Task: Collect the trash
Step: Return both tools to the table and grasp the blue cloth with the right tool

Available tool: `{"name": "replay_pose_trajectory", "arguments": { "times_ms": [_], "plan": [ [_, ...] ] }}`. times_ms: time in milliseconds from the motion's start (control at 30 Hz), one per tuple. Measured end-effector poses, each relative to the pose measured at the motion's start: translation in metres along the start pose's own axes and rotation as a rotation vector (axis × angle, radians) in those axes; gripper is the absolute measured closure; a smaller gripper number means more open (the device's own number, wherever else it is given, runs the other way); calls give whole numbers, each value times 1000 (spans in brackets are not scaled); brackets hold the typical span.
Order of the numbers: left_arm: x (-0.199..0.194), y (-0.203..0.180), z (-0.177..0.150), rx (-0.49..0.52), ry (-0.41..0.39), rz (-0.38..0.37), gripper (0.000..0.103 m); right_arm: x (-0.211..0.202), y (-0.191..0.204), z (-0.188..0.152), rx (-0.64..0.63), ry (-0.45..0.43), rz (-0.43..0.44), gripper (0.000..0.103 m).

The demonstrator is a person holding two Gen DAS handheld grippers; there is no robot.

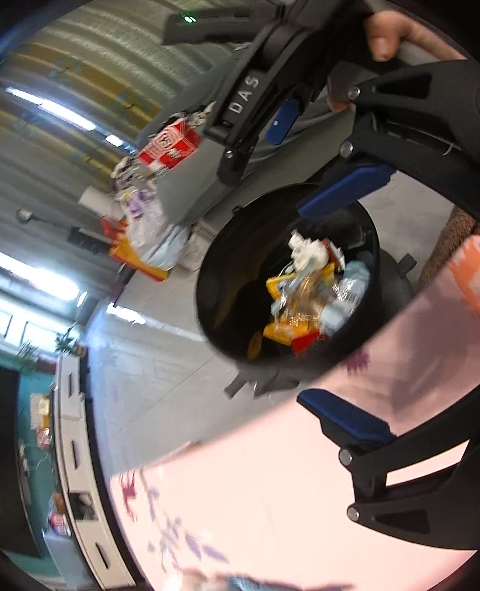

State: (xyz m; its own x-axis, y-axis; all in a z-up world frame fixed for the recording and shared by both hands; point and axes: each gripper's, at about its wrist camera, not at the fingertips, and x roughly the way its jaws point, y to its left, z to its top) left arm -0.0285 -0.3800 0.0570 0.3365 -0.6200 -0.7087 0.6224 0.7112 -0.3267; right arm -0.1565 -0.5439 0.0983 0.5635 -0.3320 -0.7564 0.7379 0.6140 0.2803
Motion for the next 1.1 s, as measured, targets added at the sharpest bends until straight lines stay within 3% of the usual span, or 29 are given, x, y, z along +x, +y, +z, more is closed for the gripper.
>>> {"name": "replay_pose_trajectory", "arguments": {
  "times_ms": [300, 467, 667, 867, 1100],
  "plan": [
    [-102, 105, -21, -215, -162, 190, 3, -13, 42, -8, -99, -18, 81, 6],
    [-153, 155, -41, -287, -206, 309, 3, -17, 69, -18, -179, -13, 139, 3],
    [-194, 216, -69, -329, -195, 499, 3, -14, 107, -35, -273, 16, 176, 3],
    [-208, 265, -99, -427, -205, 500, 3, -7, 144, -60, -353, 55, 216, 3],
    [-202, 282, -104, -451, -184, 520, 3, 1, 201, -107, -481, 134, 319, 3]
  ]
}}
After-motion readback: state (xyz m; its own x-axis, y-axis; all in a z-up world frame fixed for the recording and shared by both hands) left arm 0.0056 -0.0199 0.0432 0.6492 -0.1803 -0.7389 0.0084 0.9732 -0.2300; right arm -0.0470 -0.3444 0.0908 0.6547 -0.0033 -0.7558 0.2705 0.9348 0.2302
